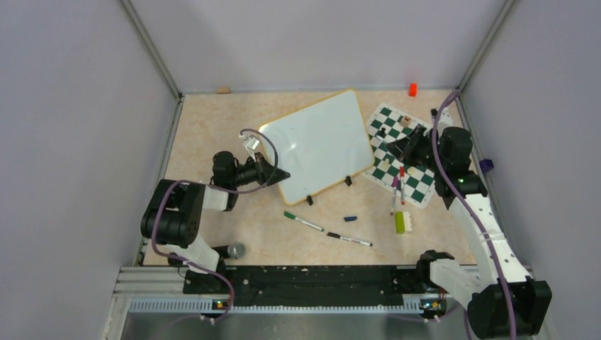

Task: Write a sentence on the whiteboard
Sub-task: Move the whiteboard stand to the center of the board.

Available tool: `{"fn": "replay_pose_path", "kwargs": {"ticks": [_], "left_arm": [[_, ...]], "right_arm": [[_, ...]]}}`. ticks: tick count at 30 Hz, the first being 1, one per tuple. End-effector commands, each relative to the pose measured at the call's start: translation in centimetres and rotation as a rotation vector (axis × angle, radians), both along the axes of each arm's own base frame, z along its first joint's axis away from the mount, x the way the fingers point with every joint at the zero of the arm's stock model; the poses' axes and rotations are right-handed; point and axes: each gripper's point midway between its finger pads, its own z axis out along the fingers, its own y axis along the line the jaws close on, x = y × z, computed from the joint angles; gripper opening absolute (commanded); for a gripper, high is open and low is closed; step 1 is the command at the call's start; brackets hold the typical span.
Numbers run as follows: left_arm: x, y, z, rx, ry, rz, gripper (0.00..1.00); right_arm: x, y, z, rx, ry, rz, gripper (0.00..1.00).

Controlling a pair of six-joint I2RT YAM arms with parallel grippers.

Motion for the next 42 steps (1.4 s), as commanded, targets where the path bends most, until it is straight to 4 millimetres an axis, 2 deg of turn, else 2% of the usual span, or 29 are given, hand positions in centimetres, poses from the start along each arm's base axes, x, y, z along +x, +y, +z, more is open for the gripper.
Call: {"fn": "replay_pose_path", "kwargs": {"ticks": [1, 6, 15, 17, 18, 19, 21, 22, 29, 33, 36, 42], "left_arm": [[-0.7, -2.4, -0.6, 0.027, 0.011, -0.139, 0.00], [-1.0, -4.0, -1.2, 0.065, 0.038, -0.230, 0.00], [-1.9, -4.4, 0.1, -0.010, 0.031, -0.281, 0.02], [-1.8, -4.3, 0.2, -0.031, 0.038, -0.265, 0.25], [-1.7, -4.1, 0.3, -0.036, 0.037, -0.252, 0.43], [-1.6, -4.0, 0.4, -0.035, 0.035, -0.238, 0.56], [-1.4, -3.6, 0.5, -0.018, 0.023, -0.204, 0.69], [-1.2, -3.4, 0.5, 0.000, 0.014, -0.188, 0.71], [-1.1, -2.5, 1.2, 0.031, -0.032, -0.078, 0.73], [-1.7, -1.8, 1.5, 0.048, -0.053, -0.038, 0.84], [-1.8, -0.8, 1.0, 0.075, -0.039, 0.051, 0.84], [-2.3, 0.3, 2.1, 0.047, -0.079, 0.162, 0.84]], "right_arm": [[0.2, 0.2, 3.1, 0.010, -0.091, 0.013, 0.00], [-0.1, 0.1, 3.5, 0.004, -0.098, 0.016, 0.00], [-0.9, 0.0, 4.0, 0.009, -0.099, 0.010, 0.00], [-1.1, 0.0, 4.1, 0.008, -0.100, 0.010, 0.00], [-1.2, 0.0, 4.1, 0.007, -0.098, 0.007, 0.00], [-1.3, -0.1, 4.1, 0.004, -0.097, 0.005, 0.00], [-1.5, -0.2, 4.2, -0.001, -0.094, -0.001, 0.00], [-1.6, -0.3, 4.2, -0.002, -0.093, -0.004, 0.00], [-2.0, -0.4, 4.0, -0.005, -0.089, -0.010, 0.00], [-2.6, -0.6, 4.1, -0.023, -0.096, -0.012, 0.00], [-3.1, -1.1, 4.1, -0.045, -0.101, -0.029, 0.00], [-4.5, -1.1, 3.9, -0.041, -0.120, -0.026, 0.00]]}}
